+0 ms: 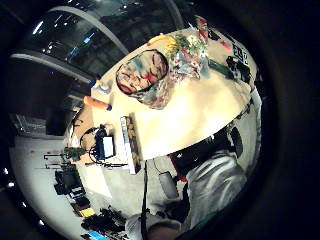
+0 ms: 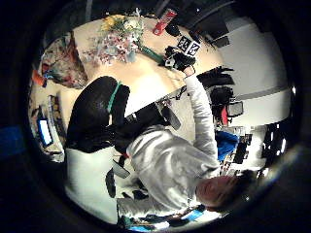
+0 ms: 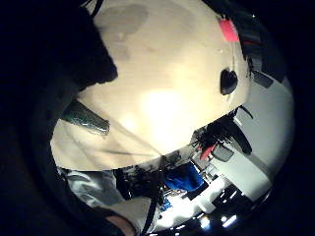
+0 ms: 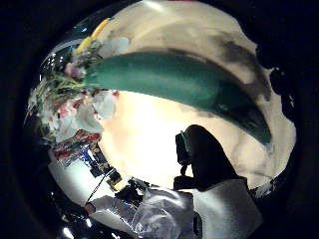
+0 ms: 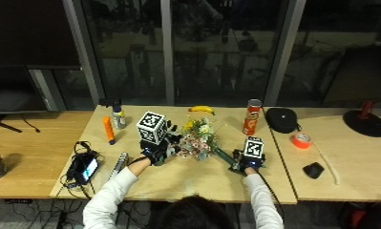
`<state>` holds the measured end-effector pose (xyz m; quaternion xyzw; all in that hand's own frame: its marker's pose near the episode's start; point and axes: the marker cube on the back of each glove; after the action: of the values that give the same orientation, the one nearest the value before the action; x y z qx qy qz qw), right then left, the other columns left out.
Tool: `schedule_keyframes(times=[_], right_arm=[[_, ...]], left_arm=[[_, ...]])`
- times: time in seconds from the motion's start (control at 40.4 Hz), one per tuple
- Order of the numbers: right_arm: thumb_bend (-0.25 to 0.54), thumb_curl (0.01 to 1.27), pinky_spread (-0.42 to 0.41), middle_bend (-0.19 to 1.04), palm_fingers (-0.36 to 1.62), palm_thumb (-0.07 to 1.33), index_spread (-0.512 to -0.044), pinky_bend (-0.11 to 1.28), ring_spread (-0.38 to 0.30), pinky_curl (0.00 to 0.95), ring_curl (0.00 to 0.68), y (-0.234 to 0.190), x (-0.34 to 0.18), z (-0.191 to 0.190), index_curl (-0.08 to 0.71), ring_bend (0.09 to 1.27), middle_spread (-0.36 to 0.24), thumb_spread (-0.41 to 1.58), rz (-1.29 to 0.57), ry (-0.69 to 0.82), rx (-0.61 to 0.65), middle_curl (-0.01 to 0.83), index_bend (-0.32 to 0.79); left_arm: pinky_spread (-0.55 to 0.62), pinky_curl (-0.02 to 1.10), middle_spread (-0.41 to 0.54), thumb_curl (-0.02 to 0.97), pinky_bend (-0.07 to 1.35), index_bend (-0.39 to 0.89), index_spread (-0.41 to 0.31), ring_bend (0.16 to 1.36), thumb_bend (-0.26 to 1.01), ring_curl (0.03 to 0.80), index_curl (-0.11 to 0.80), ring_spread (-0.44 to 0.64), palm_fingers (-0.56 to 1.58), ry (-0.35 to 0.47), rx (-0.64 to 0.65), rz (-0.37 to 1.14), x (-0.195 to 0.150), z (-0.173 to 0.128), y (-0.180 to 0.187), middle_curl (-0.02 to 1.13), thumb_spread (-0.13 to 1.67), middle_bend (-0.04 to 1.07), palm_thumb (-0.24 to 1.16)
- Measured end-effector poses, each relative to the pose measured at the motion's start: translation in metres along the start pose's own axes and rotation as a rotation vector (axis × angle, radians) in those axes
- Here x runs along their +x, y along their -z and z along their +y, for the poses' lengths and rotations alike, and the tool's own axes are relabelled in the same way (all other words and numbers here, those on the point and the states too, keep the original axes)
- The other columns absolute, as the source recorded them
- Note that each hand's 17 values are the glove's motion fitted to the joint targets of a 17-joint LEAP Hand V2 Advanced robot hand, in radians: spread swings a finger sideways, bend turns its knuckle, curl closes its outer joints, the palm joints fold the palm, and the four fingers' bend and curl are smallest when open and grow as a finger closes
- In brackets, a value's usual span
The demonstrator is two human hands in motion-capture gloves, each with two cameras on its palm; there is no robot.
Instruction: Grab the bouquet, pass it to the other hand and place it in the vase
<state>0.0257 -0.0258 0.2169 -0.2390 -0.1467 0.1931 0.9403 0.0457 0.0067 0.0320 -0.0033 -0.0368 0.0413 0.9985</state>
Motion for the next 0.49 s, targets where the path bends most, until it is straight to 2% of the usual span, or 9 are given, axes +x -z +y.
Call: schedule_keyframes(times=[0.099,0.198,0.297,0.321,0.346,0.396,0.495], right_arm=[[-0.021,0.38,0.041,0.31,0.63,0.61,-0.139,0.73,-0.12,0.37,0.397,-0.006,-0.002,-0.008,0.062,0.8,-0.001,1.04,0.008,0.014,0.043,0.394,0.08],[-0.018,0.38,0.04,0.31,0.62,0.63,-0.146,0.73,-0.122,0.371,0.396,-0.008,0.0,-0.014,0.069,0.78,-0.006,1.03,0.042,-0.061,0.094,0.399,0.06],[0.015,0.41,0.039,0.33,0.64,0.71,-0.169,0.72,-0.125,0.365,0.389,-0.01,0.0,-0.012,0.084,0.74,-0.025,1.04,0.076,-0.121,0.077,0.409,0.08],[-0.005,0.41,0.038,0.32,0.64,0.69,-0.162,0.72,-0.125,0.365,0.393,-0.01,-0.002,-0.011,0.082,0.75,-0.022,1.04,0.084,-0.118,0.063,0.406,0.07],[0.025,0.42,0.034,0.33,0.65,0.75,-0.185,0.71,-0.126,0.362,0.386,-0.01,-0.004,-0.01,0.097,0.72,-0.029,1.04,0.092,-0.111,0.045,0.411,0.11],[0.031,0.42,0.03,0.31,0.67,0.78,-0.212,0.68,-0.131,0.355,0.381,-0.011,-0.007,-0.007,0.123,0.69,-0.038,1.04,0.113,-0.103,-0.001,0.407,0.16],[0.027,0.42,-0.025,0.24,0.75,0.82,-0.258,0.68,-0.164,0.35,0.375,-0.011,-0.015,-0.001,0.151,0.68,-0.055,1.04,0.142,-0.087,-0.059,0.395,0.15]], left_arm=[[0.38,0.32,0.289,0.35,0.31,0.16,0.038,0.48,-0.03,0.293,0.342,0.36,0.13,0.004,-0.015,-0.001,0.0,0.002,0.003,0.3,1.16,0.14,0.51],[0.38,0.32,0.304,0.35,0.32,0.17,0.041,0.48,-0.02,0.291,0.344,0.38,0.13,0.007,-0.018,-0.004,-0.001,0.003,0.002,0.29,1.16,0.15,0.5],[0.38,0.33,0.313,0.349,0.33,0.17,0.043,0.49,-0.02,0.291,0.347,0.39,0.12,0.006,-0.02,-0.004,-0.002,0.003,0.001,0.28,1.16,0.15,0.5],[0.38,0.33,0.315,0.349,0.33,0.17,0.043,0.49,-0.02,0.291,0.347,0.39,0.12,0.008,-0.023,-0.004,-0.002,0.003,0.001,0.28,1.16,0.16,0.49],[0.38,0.33,0.316,0.348,0.33,0.17,0.044,0.49,-0.02,0.291,0.348,0.39,0.12,0.01,-0.027,-0.004,-0.003,0.003,0.0,0.28,1.16,0.16,0.49],[0.38,0.33,0.318,0.348,0.34,0.17,0.044,0.5,-0.02,0.291,0.35,0.39,0.12,0.016,-0.032,-0.003,-0.003,0.004,-0.001,0.28,1.16,0.16,0.49],[0.38,0.33,0.322,0.347,0.34,0.17,0.045,0.5,-0.02,0.29,0.352,0.39,0.12,0.015,-0.031,-0.005,-0.002,0.005,-0.002,0.28,1.16,0.16,0.49]])
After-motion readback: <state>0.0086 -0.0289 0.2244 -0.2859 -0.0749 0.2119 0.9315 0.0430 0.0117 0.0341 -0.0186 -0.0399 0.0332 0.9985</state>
